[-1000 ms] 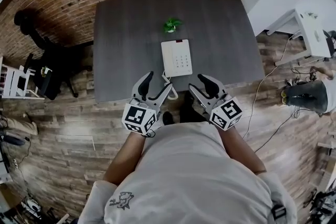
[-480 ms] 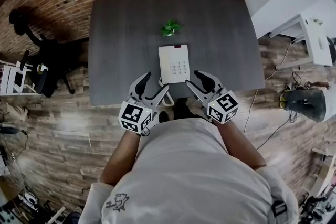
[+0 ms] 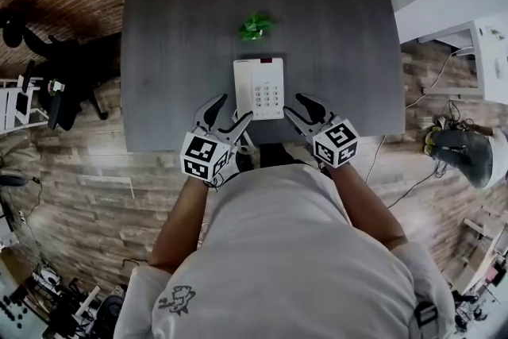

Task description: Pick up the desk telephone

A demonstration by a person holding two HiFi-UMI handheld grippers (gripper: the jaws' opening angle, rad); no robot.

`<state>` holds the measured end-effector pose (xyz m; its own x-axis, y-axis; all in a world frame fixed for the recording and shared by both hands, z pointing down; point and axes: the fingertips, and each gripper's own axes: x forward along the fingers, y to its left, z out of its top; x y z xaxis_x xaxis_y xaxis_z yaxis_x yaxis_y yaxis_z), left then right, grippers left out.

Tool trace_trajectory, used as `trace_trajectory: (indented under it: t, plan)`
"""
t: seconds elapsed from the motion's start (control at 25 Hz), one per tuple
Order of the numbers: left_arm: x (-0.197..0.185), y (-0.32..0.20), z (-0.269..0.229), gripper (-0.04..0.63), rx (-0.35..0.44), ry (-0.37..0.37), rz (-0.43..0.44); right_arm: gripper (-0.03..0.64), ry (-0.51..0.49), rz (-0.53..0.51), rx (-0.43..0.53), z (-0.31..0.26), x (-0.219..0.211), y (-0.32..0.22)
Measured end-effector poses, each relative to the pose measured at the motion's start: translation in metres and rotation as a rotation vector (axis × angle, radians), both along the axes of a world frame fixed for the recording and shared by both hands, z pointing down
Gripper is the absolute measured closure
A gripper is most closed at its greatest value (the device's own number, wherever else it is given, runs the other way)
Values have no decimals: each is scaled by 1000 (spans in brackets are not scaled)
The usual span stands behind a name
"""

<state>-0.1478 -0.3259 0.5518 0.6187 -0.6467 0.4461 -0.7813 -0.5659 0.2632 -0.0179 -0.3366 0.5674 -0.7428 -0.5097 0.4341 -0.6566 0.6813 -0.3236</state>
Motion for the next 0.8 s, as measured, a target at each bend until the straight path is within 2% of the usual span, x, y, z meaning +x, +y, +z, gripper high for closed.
trace_trajectory:
  t: [0.24,0.4,0.52,0.68,0.8]
  plan:
    - [0,-19,54,270,-111,-33,-4,432,29,-31,-110,59,8,-15]
    - [2,-18,94,270,-203,-93,41,440,49,-48,-192,95,12,-20]
    - [-1,-22,117,270,-243,-124,44,454,49,-43,-234,115,14,-25]
    - [-5,-29,142,270,-295,-114,27,459,51,-43,-294,142,15,-27]
    - [-6,-32,158,270,-353,-71,17,469,54,-54,-337,159,14,-26]
